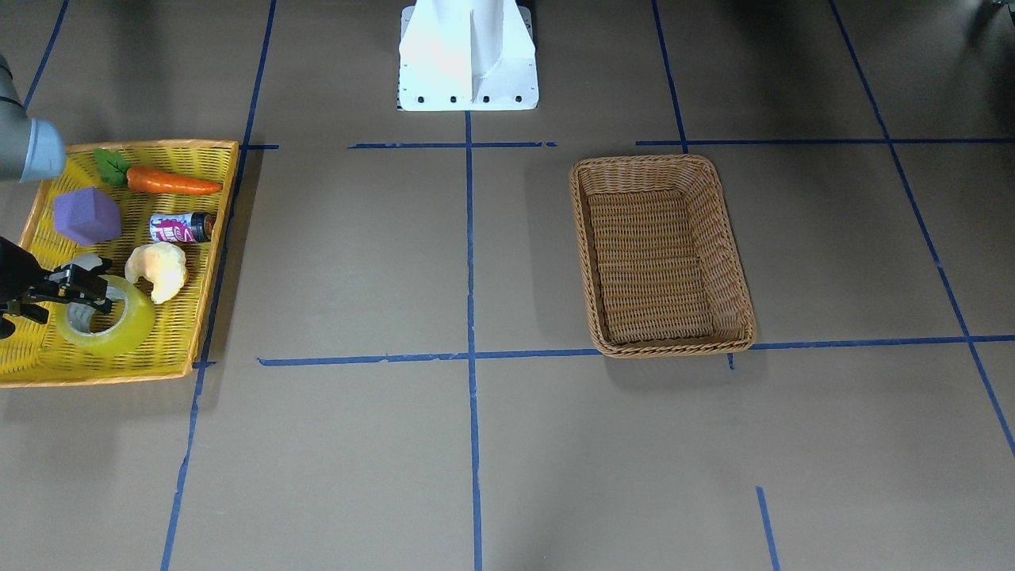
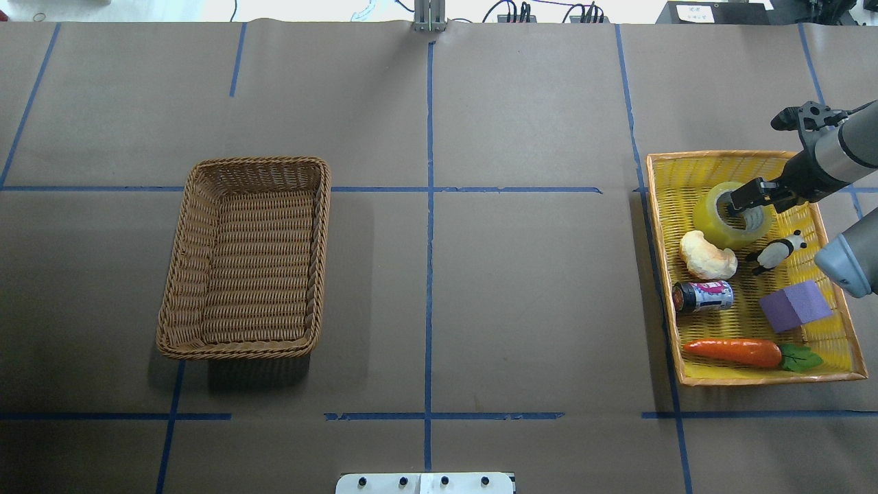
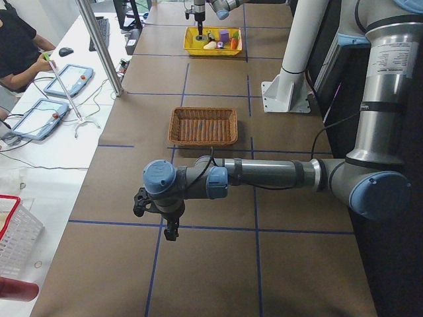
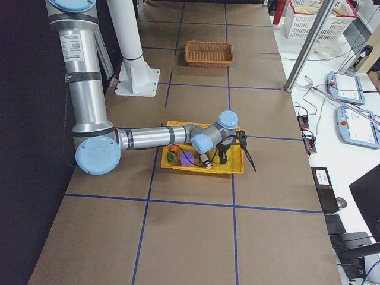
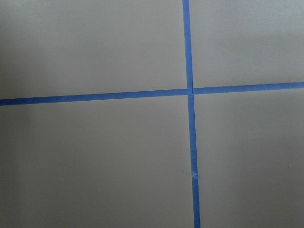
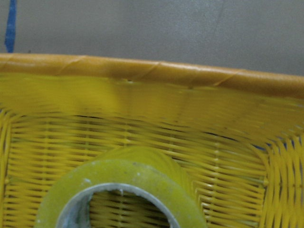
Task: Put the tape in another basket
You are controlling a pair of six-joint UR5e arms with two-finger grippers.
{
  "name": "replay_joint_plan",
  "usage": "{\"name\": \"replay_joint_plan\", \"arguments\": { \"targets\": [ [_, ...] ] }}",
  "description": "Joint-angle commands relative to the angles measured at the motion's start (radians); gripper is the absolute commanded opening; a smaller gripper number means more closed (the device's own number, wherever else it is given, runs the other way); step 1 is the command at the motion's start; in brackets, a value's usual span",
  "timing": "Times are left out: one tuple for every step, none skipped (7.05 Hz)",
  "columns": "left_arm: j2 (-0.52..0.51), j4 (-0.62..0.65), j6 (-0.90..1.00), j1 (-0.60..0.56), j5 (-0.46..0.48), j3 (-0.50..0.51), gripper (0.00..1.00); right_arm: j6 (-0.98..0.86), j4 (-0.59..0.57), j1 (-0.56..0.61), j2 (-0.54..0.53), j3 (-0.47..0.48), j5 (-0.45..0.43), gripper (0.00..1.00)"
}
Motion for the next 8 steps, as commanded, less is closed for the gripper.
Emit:
{"name": "replay_joint_plan", "arguments": {
  "targets": [
    [-0.009,0.001,0.0,0.001,-0.001,0.0,1.0,-0.001,0.0,0.0,0.015,-0.027,-0.014,0.92],
    [-0.011,0.001,0.0,0.001,-0.001,0.0,1.0,-0.001,0.0,0.001,0.015,-0.027,-0.014,0.68],
    [-0.012,0.001,0.0,0.001,-0.001,0.0,1.0,-0.002,0.0,0.009,0.014,-0.024,-0.011,0.29],
    [-0.014,0.001,0.0,0.001,-0.001,0.001,1.0,-0.002,0.0,0.009,0.012,-0.024,-0.011,0.05],
    [-0.012,0.001,0.0,0.001,-0.001,0.0,1.0,-0.001,0.002,0.009,0.012,-0.018,-0.011,0.0],
    [-0.014,0.004,0.0,0.001,-0.002,-0.002,1.0,-0.001,0.002,0.014,0.012,-0.006,-0.005,0.0],
    [-0.014,0.006,0.0,0.001,-0.002,-0.002,1.0,0.002,0.0,0.036,0.012,0.033,0.009,0.0],
    [-0.014,0.004,-0.002,0.001,-0.002,-0.005,1.0,0.004,-0.001,0.087,0.008,0.076,0.068,0.0]
  ]
}}
